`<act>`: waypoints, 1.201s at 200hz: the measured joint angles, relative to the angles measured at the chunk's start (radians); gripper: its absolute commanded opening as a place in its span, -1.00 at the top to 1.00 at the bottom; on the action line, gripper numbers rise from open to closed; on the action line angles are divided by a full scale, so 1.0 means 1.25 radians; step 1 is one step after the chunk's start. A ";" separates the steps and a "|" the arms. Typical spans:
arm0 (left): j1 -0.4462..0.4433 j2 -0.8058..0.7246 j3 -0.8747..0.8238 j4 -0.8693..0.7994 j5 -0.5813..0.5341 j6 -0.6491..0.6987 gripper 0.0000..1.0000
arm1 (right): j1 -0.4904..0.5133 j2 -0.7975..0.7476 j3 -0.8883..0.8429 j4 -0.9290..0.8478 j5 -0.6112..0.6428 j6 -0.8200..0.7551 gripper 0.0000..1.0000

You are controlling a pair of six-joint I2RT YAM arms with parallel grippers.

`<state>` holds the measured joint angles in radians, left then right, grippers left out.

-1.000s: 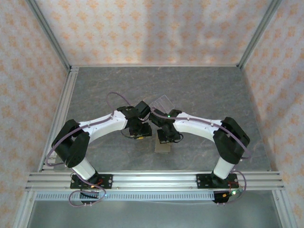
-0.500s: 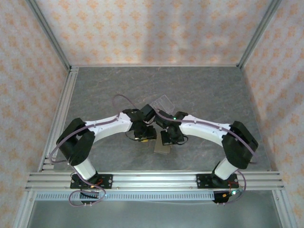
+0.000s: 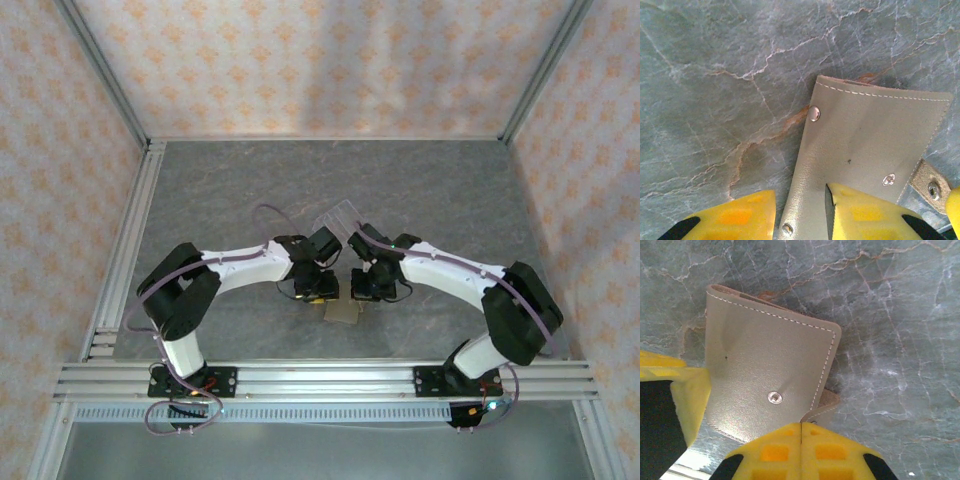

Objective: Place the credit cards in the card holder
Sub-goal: Close the button on the card holder.

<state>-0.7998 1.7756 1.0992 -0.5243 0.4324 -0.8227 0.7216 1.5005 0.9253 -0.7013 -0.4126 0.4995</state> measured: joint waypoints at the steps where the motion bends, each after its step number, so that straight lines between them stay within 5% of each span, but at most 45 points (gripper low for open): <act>1: 0.000 0.000 0.000 0.000 0.000 0.000 0.36 | -0.001 0.000 0.000 0.000 -0.001 0.000 1.00; 240: 0.043 -0.035 -0.074 0.070 0.041 -0.014 0.77 | -0.032 0.008 -0.002 0.087 -0.084 -0.018 1.00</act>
<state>-0.7464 1.7313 1.0073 -0.4366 0.4831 -0.8406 0.6815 1.5101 0.9234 -0.5926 -0.5175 0.4774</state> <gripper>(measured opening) 0.120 0.041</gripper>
